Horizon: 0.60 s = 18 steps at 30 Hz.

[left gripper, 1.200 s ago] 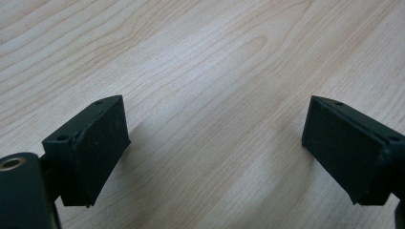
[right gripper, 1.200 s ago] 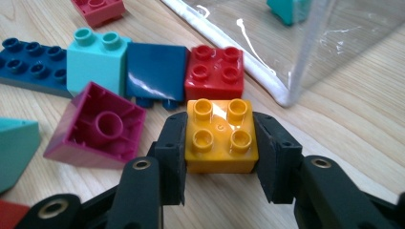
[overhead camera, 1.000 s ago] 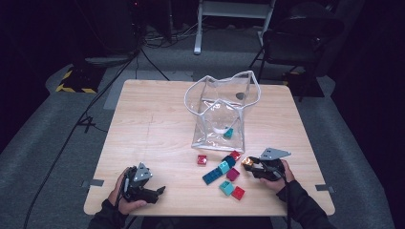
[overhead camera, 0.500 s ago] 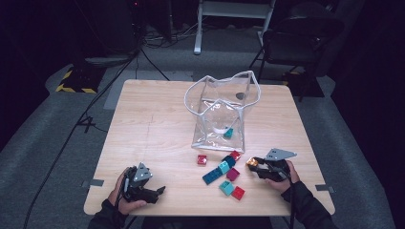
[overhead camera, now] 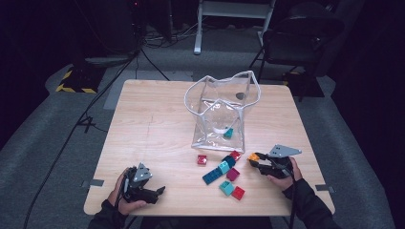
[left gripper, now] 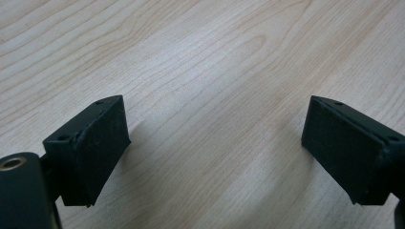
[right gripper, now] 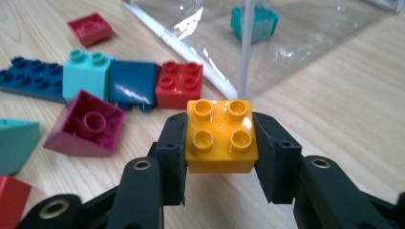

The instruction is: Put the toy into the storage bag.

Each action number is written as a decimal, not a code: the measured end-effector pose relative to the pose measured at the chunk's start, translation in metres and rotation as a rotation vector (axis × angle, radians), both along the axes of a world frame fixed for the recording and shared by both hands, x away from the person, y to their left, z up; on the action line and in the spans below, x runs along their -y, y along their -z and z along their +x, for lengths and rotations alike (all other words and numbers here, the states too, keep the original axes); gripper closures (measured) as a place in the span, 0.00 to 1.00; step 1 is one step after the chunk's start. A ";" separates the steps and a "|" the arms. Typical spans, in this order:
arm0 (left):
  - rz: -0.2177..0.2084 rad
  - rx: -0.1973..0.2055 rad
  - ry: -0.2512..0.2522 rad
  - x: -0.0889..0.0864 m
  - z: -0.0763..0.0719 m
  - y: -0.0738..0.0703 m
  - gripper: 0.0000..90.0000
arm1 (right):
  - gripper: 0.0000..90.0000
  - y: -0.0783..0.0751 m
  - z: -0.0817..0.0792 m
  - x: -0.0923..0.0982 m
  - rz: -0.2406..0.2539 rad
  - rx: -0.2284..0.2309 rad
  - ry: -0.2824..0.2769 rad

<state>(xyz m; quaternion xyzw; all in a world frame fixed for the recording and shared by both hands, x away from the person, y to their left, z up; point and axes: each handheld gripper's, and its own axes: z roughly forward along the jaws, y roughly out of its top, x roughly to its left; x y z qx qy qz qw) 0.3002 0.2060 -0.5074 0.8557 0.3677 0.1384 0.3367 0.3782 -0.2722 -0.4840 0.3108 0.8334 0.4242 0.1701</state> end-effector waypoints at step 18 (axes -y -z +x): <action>0.000 -0.002 -0.013 0.000 -0.001 0.000 0.10 | 0.66 -0.070 0.007 0.021 0.098 0.182 0.068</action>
